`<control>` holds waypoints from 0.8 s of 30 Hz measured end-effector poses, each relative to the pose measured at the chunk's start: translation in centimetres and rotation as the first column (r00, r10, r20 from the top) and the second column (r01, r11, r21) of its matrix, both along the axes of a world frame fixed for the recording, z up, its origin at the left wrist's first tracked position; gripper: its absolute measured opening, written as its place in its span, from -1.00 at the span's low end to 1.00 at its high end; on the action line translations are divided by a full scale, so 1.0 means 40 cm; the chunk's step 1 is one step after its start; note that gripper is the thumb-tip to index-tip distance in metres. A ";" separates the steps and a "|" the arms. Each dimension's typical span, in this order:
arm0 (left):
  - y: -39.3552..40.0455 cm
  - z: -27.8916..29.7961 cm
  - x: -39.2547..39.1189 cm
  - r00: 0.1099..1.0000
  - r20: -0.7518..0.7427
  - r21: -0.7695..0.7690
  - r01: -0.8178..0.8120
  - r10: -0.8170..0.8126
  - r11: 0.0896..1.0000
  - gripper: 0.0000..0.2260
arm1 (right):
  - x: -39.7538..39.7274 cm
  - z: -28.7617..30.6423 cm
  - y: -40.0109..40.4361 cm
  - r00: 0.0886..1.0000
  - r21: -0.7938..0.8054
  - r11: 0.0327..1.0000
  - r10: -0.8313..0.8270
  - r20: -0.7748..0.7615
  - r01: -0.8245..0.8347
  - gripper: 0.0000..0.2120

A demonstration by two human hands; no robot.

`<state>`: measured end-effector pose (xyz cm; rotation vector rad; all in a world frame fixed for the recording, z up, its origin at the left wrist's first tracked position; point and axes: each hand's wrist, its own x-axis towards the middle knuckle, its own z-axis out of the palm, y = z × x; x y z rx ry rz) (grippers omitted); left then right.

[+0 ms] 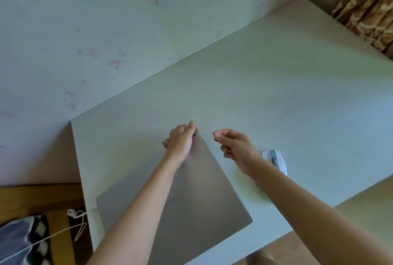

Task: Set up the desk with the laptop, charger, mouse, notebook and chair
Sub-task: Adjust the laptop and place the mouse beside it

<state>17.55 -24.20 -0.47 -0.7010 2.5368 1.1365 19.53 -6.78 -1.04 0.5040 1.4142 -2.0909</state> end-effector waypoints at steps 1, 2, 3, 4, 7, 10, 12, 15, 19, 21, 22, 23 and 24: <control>-0.002 0.001 0.002 1.000 -0.014 0.009 -0.006 0.006 1.000 -0.64 | -0.001 -0.001 0.003 1.000 0.000 1.000 -0.002 -0.015 0.002 -0.96; -0.001 0.003 0.005 1.000 -0.030 0.013 -0.004 0.004 1.000 -0.66 | -0.002 -0.004 0.007 1.000 0.012 1.000 -0.001 -0.029 0.001 -0.95; 0.002 0.005 0.007 0.999 -0.044 0.006 0.012 -0.011 1.000 -0.71 | -0.003 -0.008 0.010 0.999 0.037 0.999 0.003 -0.040 -0.001 -0.95; 0.008 0.008 0.009 0.998 -0.050 -0.003 0.034 -0.035 0.999 -0.76 | -0.003 -0.012 0.014 0.999 0.069 0.998 0.010 -0.046 -0.006 -0.95; 0.027 0.011 0.019 0.994 -0.032 -0.021 0.100 -0.100 0.995 -0.77 | -0.001 -0.030 0.023 0.994 0.164 0.984 0.078 -0.076 -0.064 -0.97; 0.038 0.002 0.027 0.990 -0.029 -0.057 0.137 -0.139 0.989 -0.86 | -0.008 -0.040 0.024 0.967 0.258 0.951 0.212 -0.144 -0.170 -0.91; 0.043 -0.002 0.032 0.988 -0.037 -0.068 0.144 -0.147 0.987 -0.83 | -0.019 -0.043 0.024 0.945 0.320 0.923 0.279 -0.172 -0.214 -0.92; 0.047 -0.003 0.032 0.988 -0.035 -0.074 0.144 -0.147 0.987 -0.81 | -0.029 -0.044 0.019 0.922 0.379 0.889 0.343 -0.178 -0.257 -0.91; 0.043 -0.005 0.029 0.989 -0.035 -0.077 0.142 -0.145 0.987 -0.82 | -0.022 -0.048 -0.001 0.929 0.392 0.893 0.315 -0.196 -0.220 -0.87; 0.040 -0.006 0.028 0.988 -0.046 -0.086 0.140 -0.145 0.986 -0.82 | -0.022 -0.050 -0.006 0.944 0.388 0.906 0.262 -0.203 -0.168 -0.86; 0.039 -0.006 0.028 0.988 -0.050 -0.093 0.139 -0.144 0.986 -0.81 | -0.023 -0.050 -0.006 0.947 0.388 0.908 0.252 -0.201 -0.160 -0.86; 0.037 -0.007 0.028 0.988 -0.052 -0.100 0.138 -0.144 0.985 -0.81 | -0.022 -0.050 -0.007 0.947 0.388 0.908 0.252 -0.200 -0.159 -0.87; 0.036 -0.009 0.027 0.988 -0.054 -0.106 0.140 -0.146 0.984 -0.81 | -0.020 -0.049 -0.007 0.948 0.386 0.909 0.249 -0.200 -0.157 -0.87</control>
